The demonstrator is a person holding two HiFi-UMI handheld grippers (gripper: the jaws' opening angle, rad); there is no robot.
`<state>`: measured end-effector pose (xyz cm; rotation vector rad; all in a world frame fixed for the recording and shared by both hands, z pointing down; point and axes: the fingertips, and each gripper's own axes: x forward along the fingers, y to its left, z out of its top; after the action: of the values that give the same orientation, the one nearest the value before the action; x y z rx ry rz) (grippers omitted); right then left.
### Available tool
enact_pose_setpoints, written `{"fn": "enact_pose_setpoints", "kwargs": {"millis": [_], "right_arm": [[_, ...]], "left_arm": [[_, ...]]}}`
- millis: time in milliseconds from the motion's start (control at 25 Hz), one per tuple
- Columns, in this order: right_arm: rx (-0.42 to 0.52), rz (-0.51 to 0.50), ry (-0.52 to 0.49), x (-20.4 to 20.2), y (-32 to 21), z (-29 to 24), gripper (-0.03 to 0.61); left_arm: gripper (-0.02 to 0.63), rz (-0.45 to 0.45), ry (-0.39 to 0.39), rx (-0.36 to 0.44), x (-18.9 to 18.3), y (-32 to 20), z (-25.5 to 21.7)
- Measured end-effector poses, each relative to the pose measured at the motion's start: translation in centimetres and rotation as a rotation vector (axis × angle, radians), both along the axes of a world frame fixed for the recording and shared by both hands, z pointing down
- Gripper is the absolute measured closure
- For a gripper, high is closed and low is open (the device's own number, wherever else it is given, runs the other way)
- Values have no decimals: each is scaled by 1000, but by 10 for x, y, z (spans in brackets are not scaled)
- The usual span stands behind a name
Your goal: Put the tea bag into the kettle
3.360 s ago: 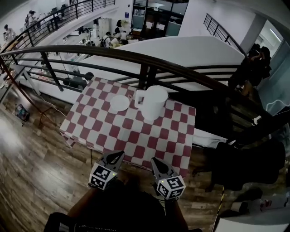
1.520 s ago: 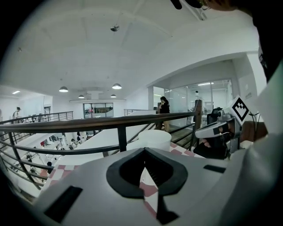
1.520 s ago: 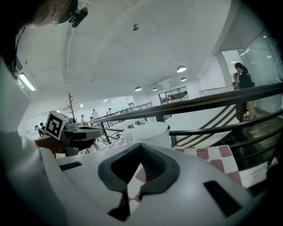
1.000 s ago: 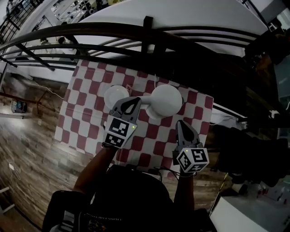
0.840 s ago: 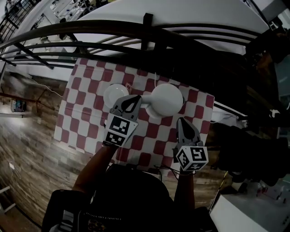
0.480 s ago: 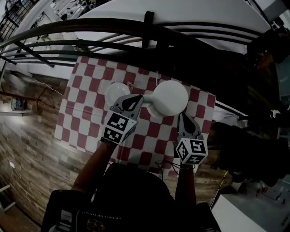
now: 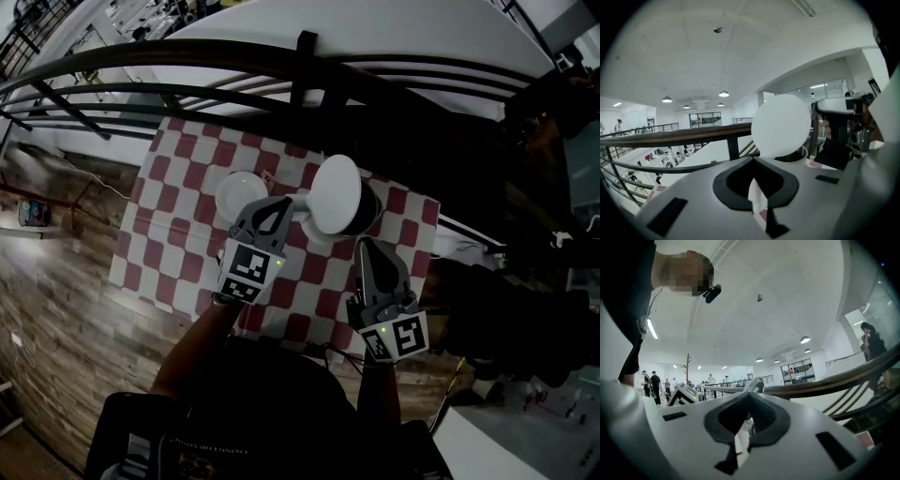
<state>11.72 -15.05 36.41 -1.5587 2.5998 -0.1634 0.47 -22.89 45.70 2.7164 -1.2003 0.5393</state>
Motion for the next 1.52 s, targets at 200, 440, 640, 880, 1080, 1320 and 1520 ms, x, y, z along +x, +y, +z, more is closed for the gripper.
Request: {"fn": "enact_pose_setpoints", "kwargs": {"millis": [200, 440, 640, 880, 1080, 1320, 1520], "right_arm": [[-69, -5, 39, -10, 6, 22, 568], [-69, -28, 58, -21, 9, 22, 568], [-76, -24, 68, -22, 11, 24, 568], [-92, -28, 78, -26, 9, 30, 568], [-107, -46, 79, -33, 11, 36, 568], [-117, -67, 97, -41, 11, 41, 568], [-119, -73, 118, -46, 17, 43, 568]], "left_arm": [[611, -66, 59, -6, -26, 7, -9], [609, -109, 39, 21, -51, 7, -13], [609, -125, 28, 15, -60, 8, -8], [609, -132, 17, 6, -67, 6, -1], [609, -131, -4, -16, -73, 13, 8], [609, -115, 4, -31, -77, 20, 18], [609, -88, -9, -68, -83, 37, 38]]}}
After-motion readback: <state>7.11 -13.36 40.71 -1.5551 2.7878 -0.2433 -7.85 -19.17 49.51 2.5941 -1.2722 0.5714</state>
